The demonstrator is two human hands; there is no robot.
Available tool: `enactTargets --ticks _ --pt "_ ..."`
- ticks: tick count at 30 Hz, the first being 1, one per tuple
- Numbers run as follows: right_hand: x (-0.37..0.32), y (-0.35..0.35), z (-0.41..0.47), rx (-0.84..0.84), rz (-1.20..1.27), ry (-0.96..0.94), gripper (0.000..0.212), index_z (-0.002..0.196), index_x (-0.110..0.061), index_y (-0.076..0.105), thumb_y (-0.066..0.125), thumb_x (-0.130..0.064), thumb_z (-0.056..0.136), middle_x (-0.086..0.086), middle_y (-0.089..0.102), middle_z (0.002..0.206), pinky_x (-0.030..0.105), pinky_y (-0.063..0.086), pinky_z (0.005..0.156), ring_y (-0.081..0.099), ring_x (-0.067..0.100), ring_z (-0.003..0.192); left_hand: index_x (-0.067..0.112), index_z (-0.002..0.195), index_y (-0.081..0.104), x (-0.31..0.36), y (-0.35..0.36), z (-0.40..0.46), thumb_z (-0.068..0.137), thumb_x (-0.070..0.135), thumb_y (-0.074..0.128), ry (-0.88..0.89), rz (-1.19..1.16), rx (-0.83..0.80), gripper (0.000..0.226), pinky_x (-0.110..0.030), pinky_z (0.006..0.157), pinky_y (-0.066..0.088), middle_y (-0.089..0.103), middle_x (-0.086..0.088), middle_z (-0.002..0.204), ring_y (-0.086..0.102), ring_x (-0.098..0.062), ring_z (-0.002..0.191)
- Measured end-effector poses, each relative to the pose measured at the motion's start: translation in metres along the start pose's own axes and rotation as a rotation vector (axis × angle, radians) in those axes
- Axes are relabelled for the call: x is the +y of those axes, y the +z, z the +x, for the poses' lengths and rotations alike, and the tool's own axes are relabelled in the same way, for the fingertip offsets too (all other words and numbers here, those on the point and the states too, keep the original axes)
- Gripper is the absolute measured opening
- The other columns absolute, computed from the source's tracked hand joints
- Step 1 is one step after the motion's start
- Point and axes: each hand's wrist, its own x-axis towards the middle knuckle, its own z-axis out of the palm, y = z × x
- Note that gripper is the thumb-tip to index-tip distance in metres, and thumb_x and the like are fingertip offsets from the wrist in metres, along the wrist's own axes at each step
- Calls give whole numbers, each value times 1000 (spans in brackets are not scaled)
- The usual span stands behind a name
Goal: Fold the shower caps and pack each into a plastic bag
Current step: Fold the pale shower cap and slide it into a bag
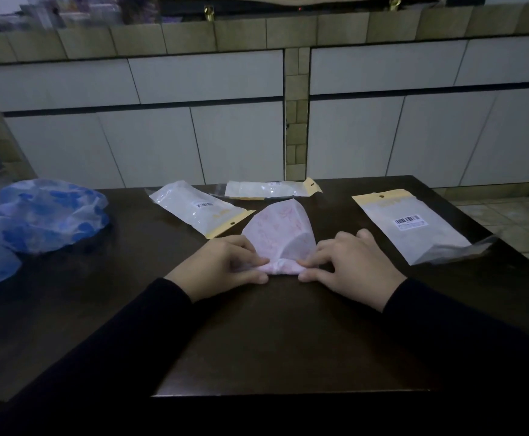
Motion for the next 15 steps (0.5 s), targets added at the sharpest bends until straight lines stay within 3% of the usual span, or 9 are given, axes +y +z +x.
enactTargets --ticks 6,13,15 --pt "-3 -4 -4 12 -15 -36 35 120 -42 62 41 -55 95 -17 64 113 35 29 94 50 7 103 27 106 75 4 1 -4 86 43 65 23 13 29 27 -20 64 46 54 11 85 56 -9 76" --pt "-9 -8 -1 -23 40 37 31 109 -33 66 38 -45 100 -9 68 100 34 29 100 58 11 99 25 97 75 9 -1 -12 84 59 48 -47 -38 30 46 -31 70 52 63 6 84 60 -9 77" --pt "-12 -10 1 -43 49 91 29 114 -33 63 38 -40 102 -8 67 107 34 29 102 57 13 103 20 90 75 11 0 -13 84 59 47 -76 -29 42 49 -34 70 51 65 2 79 60 -11 74"
